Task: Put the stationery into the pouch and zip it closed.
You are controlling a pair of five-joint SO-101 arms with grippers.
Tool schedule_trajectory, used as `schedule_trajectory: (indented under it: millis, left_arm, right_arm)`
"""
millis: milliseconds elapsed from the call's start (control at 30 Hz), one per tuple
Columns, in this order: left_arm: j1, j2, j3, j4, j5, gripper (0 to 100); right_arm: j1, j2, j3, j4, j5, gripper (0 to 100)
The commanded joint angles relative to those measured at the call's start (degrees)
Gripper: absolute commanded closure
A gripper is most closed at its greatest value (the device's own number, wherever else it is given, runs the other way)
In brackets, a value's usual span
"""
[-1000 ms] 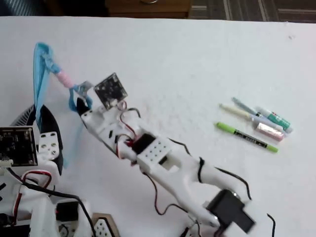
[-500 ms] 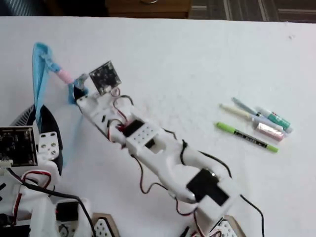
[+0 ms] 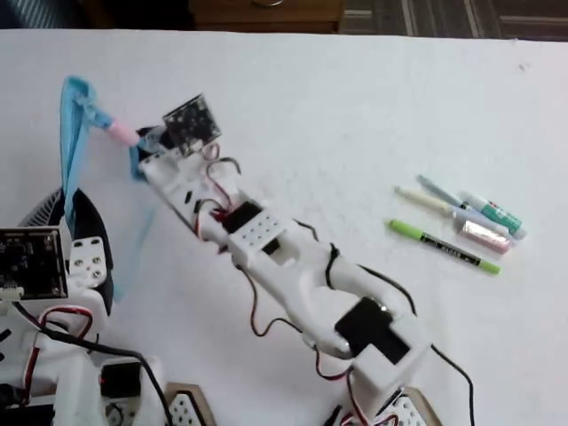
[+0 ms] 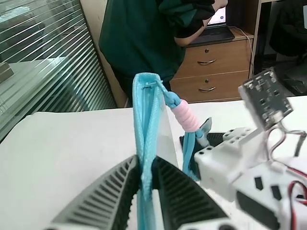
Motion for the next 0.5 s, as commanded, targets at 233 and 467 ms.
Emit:
schedule_trajectory:
  millis: [233, 467]
  left_arm:
    - [-0.13, 0.48, -0.44, -0.18, -0.09, 97]
    - [-0.13, 0.13, -1.85, 0.18, 5.80, 85]
  right_arm:
    - [3.91, -24.22, 8.70, 0.48, 0.62, 98.2]
    - [5.23, -33.63, 9.14, 7.34, 2.29, 98.2]
